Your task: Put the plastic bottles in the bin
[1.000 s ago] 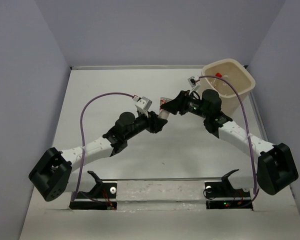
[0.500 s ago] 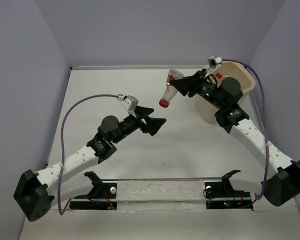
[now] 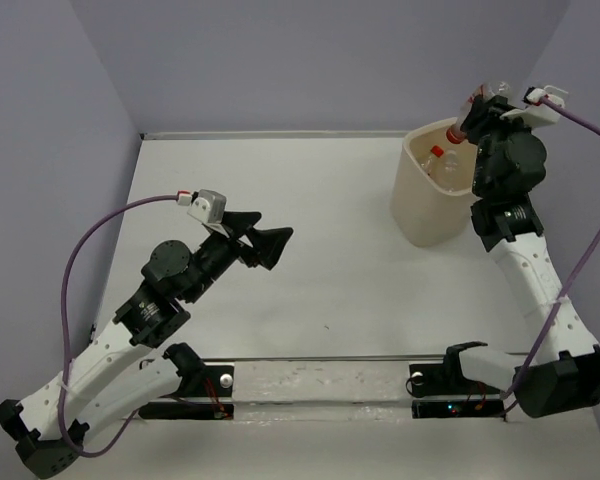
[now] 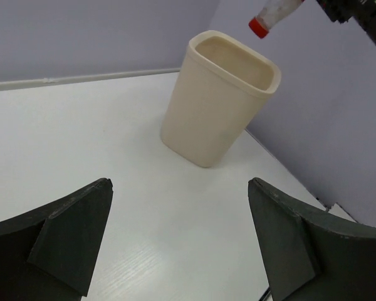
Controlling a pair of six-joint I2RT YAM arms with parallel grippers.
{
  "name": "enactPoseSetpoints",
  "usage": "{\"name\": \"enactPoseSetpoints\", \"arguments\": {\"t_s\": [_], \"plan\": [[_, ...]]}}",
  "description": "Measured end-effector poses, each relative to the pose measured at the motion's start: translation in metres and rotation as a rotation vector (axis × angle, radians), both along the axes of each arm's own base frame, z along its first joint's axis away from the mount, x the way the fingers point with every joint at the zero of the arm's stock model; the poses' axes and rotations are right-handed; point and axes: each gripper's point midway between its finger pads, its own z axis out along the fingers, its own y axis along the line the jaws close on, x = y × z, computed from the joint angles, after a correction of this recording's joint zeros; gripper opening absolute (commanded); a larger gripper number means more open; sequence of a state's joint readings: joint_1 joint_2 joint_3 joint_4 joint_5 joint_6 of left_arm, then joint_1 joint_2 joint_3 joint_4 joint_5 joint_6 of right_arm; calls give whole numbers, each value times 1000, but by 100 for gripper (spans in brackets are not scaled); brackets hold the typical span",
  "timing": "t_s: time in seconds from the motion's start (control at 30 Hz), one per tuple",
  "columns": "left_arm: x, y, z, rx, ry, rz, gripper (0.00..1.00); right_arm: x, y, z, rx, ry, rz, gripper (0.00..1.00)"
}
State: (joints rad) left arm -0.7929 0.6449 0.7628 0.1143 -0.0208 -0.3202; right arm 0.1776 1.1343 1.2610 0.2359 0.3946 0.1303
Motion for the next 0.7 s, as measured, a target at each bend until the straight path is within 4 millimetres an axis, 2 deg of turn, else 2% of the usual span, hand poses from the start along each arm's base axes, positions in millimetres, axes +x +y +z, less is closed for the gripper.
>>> {"name": "enactPoseSetpoints", "arguments": {"t_s": [0.07,0.1,0.13,0.2,0.23,0.3,0.4,0.5,0.67,0.7], "plan": [[2,8,3,19,5,38,99,19,-18,-38,-16,106,-80,32],[4,12,2,31,9,61,99,29,-26,-59,-25,160,-110,60],[5,15,1,42,14,78,99,35,-31,-78,-32,212,-128,74],[7,23,-5,67,26,117,99,45,-43,-116,-43,312,-158,92],[8,25,-7,76,30,125,99,46,-45,-131,-47,353,-161,94],[9,29,-12,93,41,147,99,44,-48,-140,-38,376,-166,95],[11,33,-16,108,49,169,99,35,-44,-124,-28,337,-130,94],[13,34,-19,118,55,181,99,14,-35,-90,-8,248,-72,90],[16,35,-21,124,61,193,99,-35,-10,-26,39,61,95,86],[16,34,-22,126,63,193,99,-46,-3,-15,51,26,141,99]]}}
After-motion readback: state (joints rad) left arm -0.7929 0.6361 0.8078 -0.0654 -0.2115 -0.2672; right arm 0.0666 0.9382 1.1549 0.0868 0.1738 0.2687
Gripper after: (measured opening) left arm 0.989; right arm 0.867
